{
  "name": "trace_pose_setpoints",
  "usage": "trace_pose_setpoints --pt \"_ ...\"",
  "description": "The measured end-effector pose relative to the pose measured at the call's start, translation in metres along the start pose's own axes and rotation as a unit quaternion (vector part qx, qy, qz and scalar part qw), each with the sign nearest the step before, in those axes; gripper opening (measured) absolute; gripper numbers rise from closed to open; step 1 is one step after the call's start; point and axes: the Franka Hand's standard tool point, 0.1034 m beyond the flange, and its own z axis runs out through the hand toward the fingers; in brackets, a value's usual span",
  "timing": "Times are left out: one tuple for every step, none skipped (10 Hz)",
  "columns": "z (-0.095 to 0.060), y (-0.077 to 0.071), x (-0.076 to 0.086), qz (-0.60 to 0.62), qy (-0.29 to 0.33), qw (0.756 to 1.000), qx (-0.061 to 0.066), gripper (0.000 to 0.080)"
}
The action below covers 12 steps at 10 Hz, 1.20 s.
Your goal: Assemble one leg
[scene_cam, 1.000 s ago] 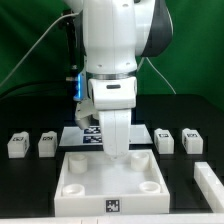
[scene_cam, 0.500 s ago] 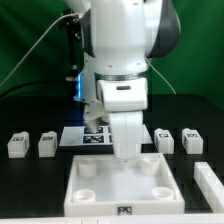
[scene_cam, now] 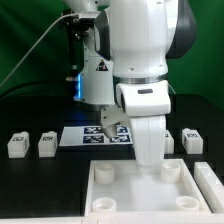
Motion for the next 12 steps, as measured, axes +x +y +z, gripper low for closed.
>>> trace_pose_setpoints --pt "0.001 0.0 0.004 0.0 0.002 1.0 0.001 0.0058" --pt "0.001 0.0 0.008 -0.001 0.003 1.0 0.001 0.0058" --pt "0.001 0.0 0.013 0.003 0.004 1.0 0.001 0.0058" --pt "0.001 0.0 0.015 0.004 0.005 1.0 0.001 0.0058" --pt "0.001 0.0 0.015 0.004 0.005 1.0 0.001 0.0058" --pt "0.001 0.0 0.015 0.004 0.005 1.0 0.001 0.0058" --pt "0.001 0.0 0.015 0.004 0.006 1.0 -0.001 0.0058" --pt "0.001 0.0 0.015 0.005 0.006 1.0 -0.001 0.0058" --pt "0.002 0.0 0.014 0.005 0.006 1.0 0.0 0.0231" --pt "0.002 0.0 0.014 0.005 0.006 1.0 0.0 0.038" --pt "0.002 0.0 0.014 0.005 0.006 1.0 0.0 0.038" --pt "0.002 0.0 0.014 0.006 0.006 1.0 0.0 0.0554"
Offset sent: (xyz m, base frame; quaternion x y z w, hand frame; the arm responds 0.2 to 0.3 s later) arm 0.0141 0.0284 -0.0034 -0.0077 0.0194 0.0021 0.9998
